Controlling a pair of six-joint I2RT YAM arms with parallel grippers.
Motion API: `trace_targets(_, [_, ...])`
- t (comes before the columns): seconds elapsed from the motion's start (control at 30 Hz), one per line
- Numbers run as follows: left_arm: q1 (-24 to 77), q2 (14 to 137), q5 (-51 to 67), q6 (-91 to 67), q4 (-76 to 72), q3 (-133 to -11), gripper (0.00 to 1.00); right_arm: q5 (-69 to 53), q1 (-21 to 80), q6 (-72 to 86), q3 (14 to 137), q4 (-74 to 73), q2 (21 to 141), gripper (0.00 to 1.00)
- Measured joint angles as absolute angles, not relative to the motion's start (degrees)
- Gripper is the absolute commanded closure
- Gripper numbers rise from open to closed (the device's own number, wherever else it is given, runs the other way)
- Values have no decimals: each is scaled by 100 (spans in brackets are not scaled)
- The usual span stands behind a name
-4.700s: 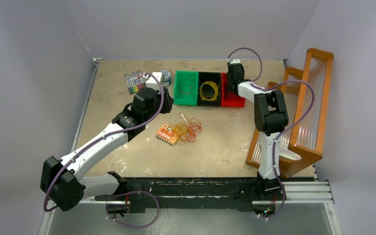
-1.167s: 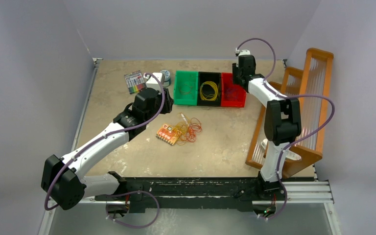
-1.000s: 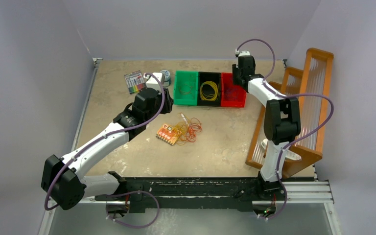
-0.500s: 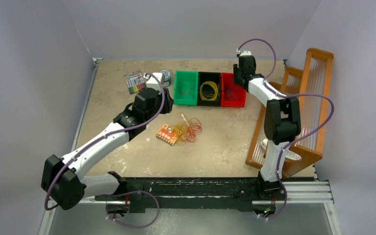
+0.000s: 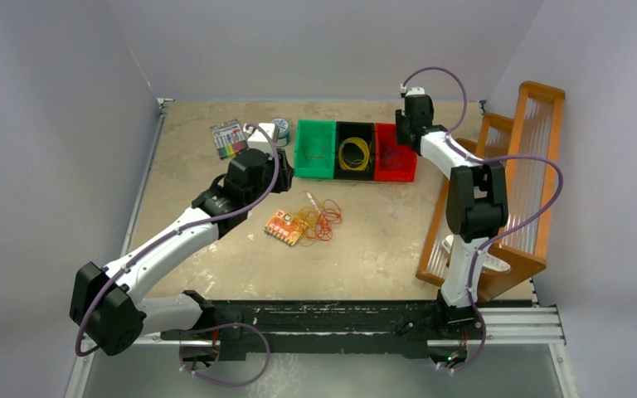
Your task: Untangle the cables
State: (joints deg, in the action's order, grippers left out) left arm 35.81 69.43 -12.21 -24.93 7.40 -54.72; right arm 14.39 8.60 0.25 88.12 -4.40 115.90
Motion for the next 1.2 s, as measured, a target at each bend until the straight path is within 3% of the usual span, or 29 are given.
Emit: trace_targets(1.2, [3581, 6943, -1219, -2493, 742, -5472, 67, 788, 860, -1, 8991, -646, 11987, 62])
